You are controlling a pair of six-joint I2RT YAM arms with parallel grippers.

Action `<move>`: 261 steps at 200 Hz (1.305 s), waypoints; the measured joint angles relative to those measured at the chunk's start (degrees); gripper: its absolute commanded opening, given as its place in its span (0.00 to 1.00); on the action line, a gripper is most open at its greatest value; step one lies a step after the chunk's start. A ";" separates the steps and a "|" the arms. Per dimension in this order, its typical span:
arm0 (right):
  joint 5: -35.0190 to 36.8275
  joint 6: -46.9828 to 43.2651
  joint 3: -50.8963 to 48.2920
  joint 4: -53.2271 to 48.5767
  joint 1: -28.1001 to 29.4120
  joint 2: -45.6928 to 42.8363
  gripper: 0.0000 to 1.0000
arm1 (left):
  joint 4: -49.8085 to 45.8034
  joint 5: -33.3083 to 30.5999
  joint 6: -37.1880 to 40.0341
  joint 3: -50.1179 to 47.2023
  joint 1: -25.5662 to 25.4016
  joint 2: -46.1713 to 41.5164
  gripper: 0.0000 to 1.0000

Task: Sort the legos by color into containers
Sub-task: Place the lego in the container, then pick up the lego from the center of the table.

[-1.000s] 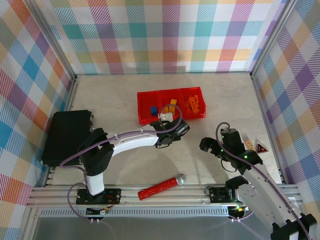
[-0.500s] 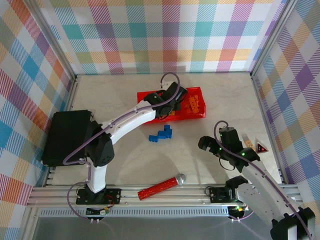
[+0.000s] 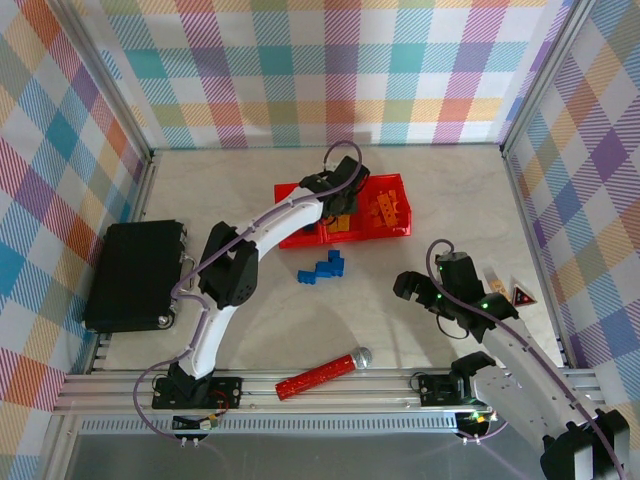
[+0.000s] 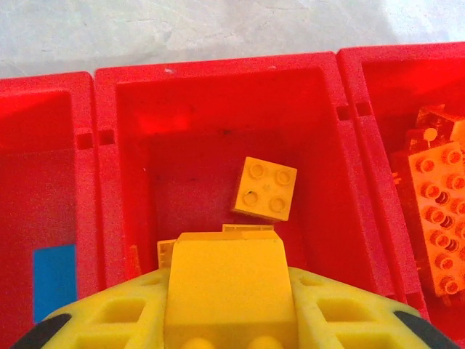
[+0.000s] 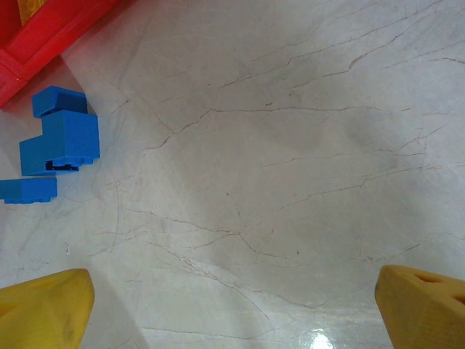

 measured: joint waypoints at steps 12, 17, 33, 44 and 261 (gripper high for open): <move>-0.17 -0.15 0.00 -0.20 0.00 -0.11 0.99 | 0.02 0.37 0.00 0.72 0.04 0.72 0.36; -0.20 -0.17 0.00 -0.39 0.00 -0.26 0.99 | 0.00 0.52 0.00 1.14 0.07 1.16 0.36; -0.20 -0.20 0.00 -1.07 0.00 -1.07 0.99 | 0.02 0.61 -0.02 2.08 0.11 2.19 0.39; -0.20 -0.26 0.00 -1.40 0.00 -1.66 0.99 | 0.00 0.59 0.00 2.25 0.15 2.67 0.41; 0.50 -1.92 0.00 -2.75 0.00 -1.62 0.99 | 10.25 18.82 32.61 -48.00 -1.29 -50.51 1.00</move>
